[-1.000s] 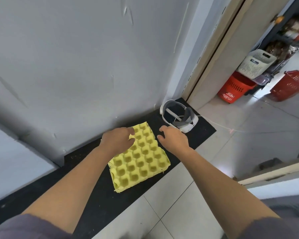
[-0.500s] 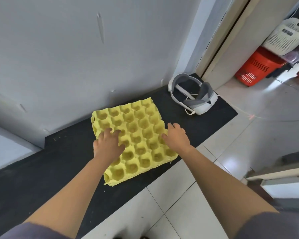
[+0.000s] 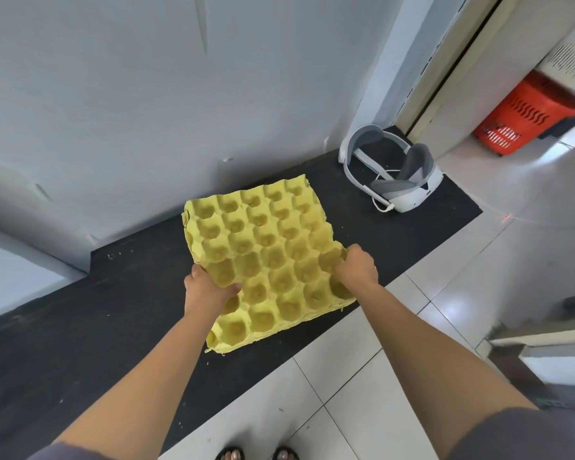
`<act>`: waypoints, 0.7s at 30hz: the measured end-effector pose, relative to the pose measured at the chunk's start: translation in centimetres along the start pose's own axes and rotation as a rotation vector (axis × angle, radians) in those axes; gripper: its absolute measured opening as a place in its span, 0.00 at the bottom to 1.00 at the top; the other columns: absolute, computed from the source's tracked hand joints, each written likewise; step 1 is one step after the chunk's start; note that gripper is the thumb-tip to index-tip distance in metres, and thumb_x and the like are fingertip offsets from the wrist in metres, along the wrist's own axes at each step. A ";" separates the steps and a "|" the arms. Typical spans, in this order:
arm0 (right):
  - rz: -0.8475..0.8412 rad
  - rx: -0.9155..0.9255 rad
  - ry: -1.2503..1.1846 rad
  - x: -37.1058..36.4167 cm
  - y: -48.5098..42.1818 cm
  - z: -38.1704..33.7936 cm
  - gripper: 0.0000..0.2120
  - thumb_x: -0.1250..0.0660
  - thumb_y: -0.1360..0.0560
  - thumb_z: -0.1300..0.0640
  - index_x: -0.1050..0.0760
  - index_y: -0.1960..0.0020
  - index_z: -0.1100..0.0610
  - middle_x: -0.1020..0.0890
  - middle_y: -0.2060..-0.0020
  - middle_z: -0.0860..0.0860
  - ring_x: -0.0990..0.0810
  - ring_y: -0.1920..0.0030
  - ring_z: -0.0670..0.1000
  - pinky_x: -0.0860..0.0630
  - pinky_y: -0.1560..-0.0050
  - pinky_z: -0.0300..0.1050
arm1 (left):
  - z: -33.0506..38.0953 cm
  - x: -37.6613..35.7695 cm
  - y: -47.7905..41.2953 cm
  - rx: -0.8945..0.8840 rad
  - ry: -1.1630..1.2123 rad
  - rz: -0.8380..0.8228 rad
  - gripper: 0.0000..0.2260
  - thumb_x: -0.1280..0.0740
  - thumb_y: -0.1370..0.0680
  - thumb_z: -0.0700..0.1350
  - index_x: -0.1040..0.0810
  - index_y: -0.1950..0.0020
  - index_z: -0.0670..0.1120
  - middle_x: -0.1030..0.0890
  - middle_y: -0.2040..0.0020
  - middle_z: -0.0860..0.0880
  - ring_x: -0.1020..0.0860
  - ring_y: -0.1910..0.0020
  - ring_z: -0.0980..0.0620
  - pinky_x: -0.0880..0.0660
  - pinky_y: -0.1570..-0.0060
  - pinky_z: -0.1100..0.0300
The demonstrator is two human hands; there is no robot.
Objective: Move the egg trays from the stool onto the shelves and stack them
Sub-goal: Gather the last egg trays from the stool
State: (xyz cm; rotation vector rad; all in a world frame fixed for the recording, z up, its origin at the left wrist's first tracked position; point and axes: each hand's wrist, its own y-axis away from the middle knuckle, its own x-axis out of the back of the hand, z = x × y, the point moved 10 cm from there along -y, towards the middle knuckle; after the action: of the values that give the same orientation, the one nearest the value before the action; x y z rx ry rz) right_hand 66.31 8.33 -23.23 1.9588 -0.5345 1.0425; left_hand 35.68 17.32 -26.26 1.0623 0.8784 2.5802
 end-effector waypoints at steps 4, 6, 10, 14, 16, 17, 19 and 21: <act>0.114 0.035 0.059 1.5 0.6 -0.7 0.14 0.38 0.24 0.62 0.31 0.39 0.61 0.25 0.43 0.58 0.24 0.44 0.60 0.23 0.48 0.55 | -0.1 0.3 0.0 0.006 0.101 0.031 0.33 0.27 0.29 0.51 0.37 0.31 0.41 0.30 0.35 0.41 0.27 0.40 0.40 0.27 0.48 0.47; 0.131 0.060 0.066 1.9 0.9 -1.2 0.13 0.39 0.24 0.63 0.31 0.40 0.61 0.25 0.44 0.57 0.24 0.44 0.60 0.23 0.49 0.55 | 0.0 0.6 0.2 0.021 0.162 0.069 0.30 0.29 0.27 0.52 0.36 0.31 0.41 0.29 0.36 0.41 0.27 0.40 0.40 0.27 0.45 0.46; 0.030 0.070 -0.066 2.5 1.0 -1.3 0.15 0.37 0.24 0.59 0.36 0.40 0.59 0.26 0.55 0.53 0.23 0.54 0.56 0.25 0.59 0.50 | -0.2 1.5 0.6 0.086 0.238 0.151 0.35 0.30 0.27 0.52 0.41 0.27 0.42 0.31 0.32 0.41 0.31 0.35 0.37 0.30 0.39 0.41; 0.034 0.093 -0.184 4.3 1.4 -1.7 0.16 0.36 0.25 0.58 0.37 0.39 0.57 0.28 0.59 0.49 0.22 0.56 0.54 0.21 0.56 0.52 | -0.1 2.1 1.1 0.142 0.403 0.115 0.33 0.30 0.26 0.50 0.40 0.27 0.41 0.31 0.31 0.41 0.29 0.36 0.38 0.29 0.41 0.45; 0.031 0.099 -0.196 4.9 1.7 -2.0 0.18 0.37 0.24 0.58 0.36 0.37 0.56 0.25 0.55 0.50 0.22 0.54 0.53 0.21 0.55 0.52 | -0.1 2.1 1.1 0.181 0.492 0.042 0.27 0.27 0.28 0.49 0.30 0.34 0.39 0.25 0.39 0.39 0.25 0.42 0.37 0.25 0.47 0.46; 0.021 0.100 -0.192 5.0 1.8 -2.0 0.20 0.37 0.24 0.58 0.36 0.34 0.56 0.24 0.51 0.52 0.22 0.53 0.53 0.21 0.55 0.51 | 0.0 2.0 1.1 0.197 0.527 0.005 0.26 0.26 0.29 0.48 0.29 0.36 0.40 0.24 0.41 0.39 0.24 0.44 0.37 0.24 0.49 0.46; -0.006 0.100 -0.182 4.7 1.7 -1.7 0.22 0.38 0.24 0.59 0.35 0.31 0.58 0.24 0.44 0.54 0.24 0.50 0.53 0.25 0.56 0.48 | 0.0 2.3 1.1 0.204 0.549 -0.008 0.24 0.27 0.29 0.44 0.31 0.36 0.41 0.25 0.41 0.40 0.25 0.44 0.38 0.24 0.46 0.44; -0.048 0.079 -0.180 3.6 1.5 -1.1 0.21 0.39 0.24 0.61 0.35 0.31 0.59 0.25 0.42 0.55 0.26 0.48 0.54 0.26 0.53 0.48 | -0.2 2.5 0.8 0.200 0.511 0.017 0.22 0.30 0.26 0.42 0.34 0.35 0.44 0.29 0.41 0.42 0.27 0.43 0.40 0.27 0.42 0.43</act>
State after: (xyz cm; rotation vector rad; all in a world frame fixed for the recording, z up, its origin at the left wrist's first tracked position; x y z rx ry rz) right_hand 66.85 8.47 -19.18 2.1382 -0.5483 0.8740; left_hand 33.78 17.59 -24.43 0.4420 1.2616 2.8748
